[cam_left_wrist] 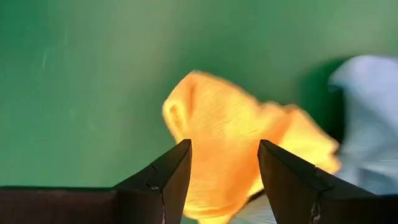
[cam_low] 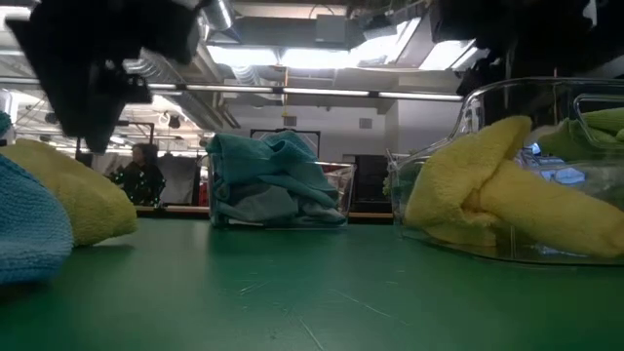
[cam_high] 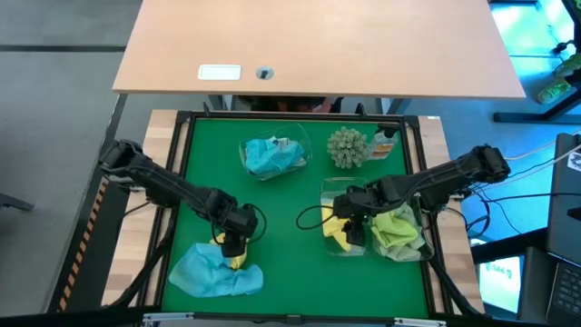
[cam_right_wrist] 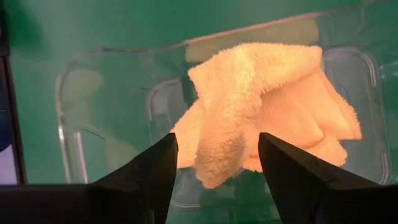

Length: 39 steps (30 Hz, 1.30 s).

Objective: Sort microfiber towel by color & place in baskets
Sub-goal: Put the yellow towel into the bottom left transparent bin

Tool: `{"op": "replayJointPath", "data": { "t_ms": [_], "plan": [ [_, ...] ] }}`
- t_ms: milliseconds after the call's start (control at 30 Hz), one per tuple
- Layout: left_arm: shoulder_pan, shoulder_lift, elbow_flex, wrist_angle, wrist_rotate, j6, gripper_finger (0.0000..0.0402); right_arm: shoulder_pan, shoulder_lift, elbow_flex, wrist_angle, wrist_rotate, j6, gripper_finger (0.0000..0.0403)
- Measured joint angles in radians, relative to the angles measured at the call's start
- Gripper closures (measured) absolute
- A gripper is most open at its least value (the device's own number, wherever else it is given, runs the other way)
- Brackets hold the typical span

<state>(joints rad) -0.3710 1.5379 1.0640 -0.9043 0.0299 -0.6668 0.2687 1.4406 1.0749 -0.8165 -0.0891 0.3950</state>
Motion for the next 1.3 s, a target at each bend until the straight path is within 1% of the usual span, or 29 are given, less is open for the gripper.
{"op": "replayJointPath", "data": {
  "t_ms": [100, 200, 300, 400, 467, 533, 733, 767, 933, 1067, 1300],
  "plan": [
    [0.0, 0.0, -0.058, 0.009, 0.021, -0.036, 0.0223, 0.0, 0.0, 0.014, 0.002, 0.0, -0.001, 0.0181],
    [0.0, 0.0, -0.125, 0.036, 0.071, -0.072, 0.0223, 0.0, 0.0, 0.024, 0.002, 0.001, -0.01, 0.0181],
    [0.0, 0.0, -0.185, 0.129, 0.13, -0.09, 0.0223, 0.0, 0.0, 0.029, 0.009, 0.001, -0.01, 0.0181],
    [0.0, 0.0, -0.225, 0.217, 0.144, -0.09, 0.0233, -0.001, 0.0, 0.029, 0.014, 0.009, -0.01, 0.0181],
    [0.0, 0.0, -0.236, 0.261, 0.142, -0.09, 0.025, -0.001, 0.0, 0.029, 0.021, 0.01, -0.01, 0.0181],
    [0.0, 0.0, -0.239, 0.294, 0.13, -0.09, 0.0276, -0.001, 0.0, 0.029, 0.043, 0.01, -0.011, 0.0181],
    [0.011, 0.0, -0.239, 0.369, 0.111, -0.087, 0.038, -0.001, 0.0, 0.029, 0.128, 0.011, -0.011, 0.0181],
    [0.016, 0.0, -0.239, 0.383, 0.106, -0.087, 0.0389, -0.001, 0.0, 0.029, 0.144, 0.013, -0.011, 0.0181],
    [0.051, 0.0, -0.239, 0.44, 0.065, -0.087, 0.0391, -0.001, 0.0, 0.029, 0.224, 0.028, -0.011, 0.0181],
    [0.086, 0.0, -0.239, 0.518, 0.059, -0.083, 0.0397, -0.001, 0.0, 0.029, 0.274, 0.03, -0.013, 0.0181],
    [0.133, 0.0, -0.239, 0.708, 0.055, -0.033, 0.0398, -0.001, 0.0, 0.029, 0.324, 0.12, -0.068, 0.0181]
  ]
}}
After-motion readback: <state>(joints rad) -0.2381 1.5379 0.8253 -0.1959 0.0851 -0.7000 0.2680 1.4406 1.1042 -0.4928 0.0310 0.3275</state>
